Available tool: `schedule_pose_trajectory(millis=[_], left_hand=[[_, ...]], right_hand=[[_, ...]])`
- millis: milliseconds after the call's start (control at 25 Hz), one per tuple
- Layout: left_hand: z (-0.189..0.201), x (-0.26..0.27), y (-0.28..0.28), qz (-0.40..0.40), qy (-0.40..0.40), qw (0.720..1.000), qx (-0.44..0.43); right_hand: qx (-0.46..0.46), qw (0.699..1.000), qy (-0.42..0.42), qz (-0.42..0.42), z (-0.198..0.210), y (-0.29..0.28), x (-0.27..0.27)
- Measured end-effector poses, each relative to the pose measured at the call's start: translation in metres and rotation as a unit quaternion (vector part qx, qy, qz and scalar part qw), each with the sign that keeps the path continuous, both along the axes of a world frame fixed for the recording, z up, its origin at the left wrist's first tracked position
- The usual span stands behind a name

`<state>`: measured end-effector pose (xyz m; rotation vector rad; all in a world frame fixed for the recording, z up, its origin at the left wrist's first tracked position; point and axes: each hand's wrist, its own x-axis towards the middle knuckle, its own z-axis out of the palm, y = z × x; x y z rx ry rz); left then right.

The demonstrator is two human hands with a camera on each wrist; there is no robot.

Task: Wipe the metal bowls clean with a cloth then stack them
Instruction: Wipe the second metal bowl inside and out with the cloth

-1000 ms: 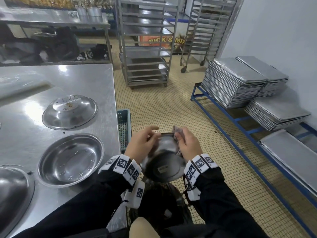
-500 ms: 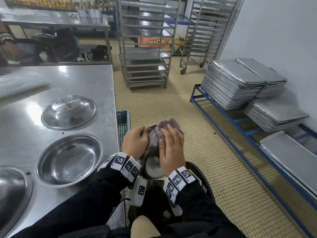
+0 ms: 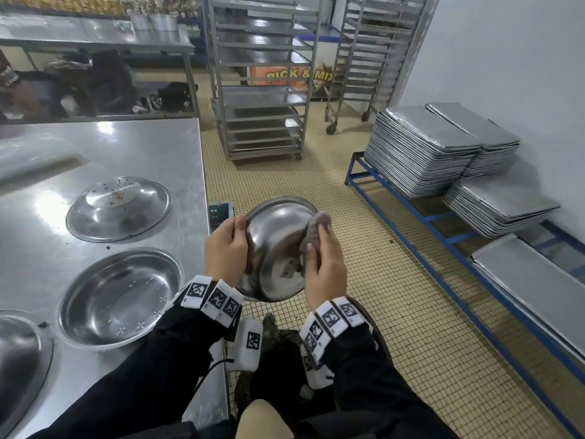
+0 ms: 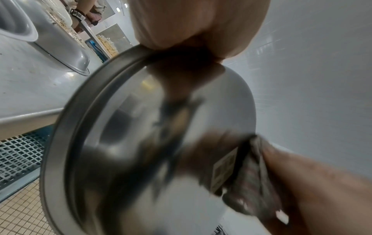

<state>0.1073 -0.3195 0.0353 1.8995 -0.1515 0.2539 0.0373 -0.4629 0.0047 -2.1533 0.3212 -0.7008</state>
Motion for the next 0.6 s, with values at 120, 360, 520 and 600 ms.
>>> schedule_pose_trajectory(millis=[120, 360, 520, 600], left_hand=[[0.003, -0.004, -0.004, -0.014, -0.027, 1.000, 0.001], [0.010, -0.010, -0.005, -0.025, -0.039, 0.999, 0.002], [-0.002, -0.003, 0.005, 0.021, 0.040, 0.997, -0.064], [-0.011, -0.001, 0.008, 0.028, 0.062, 0.994, -0.081]], right_hand=[[-0.148, 0.986, -0.074, 0.031, 0.014, 0.024, 0.008], [0.011, 0.998, -0.020, -0.057, 0.031, 0.006, 0.032], [0.360, 0.926, 0.083, -0.079, 0.010, -0.025, 0.017], [0.412, 0.903, 0.096, -0.074, -0.006, -0.032, 0.012]])
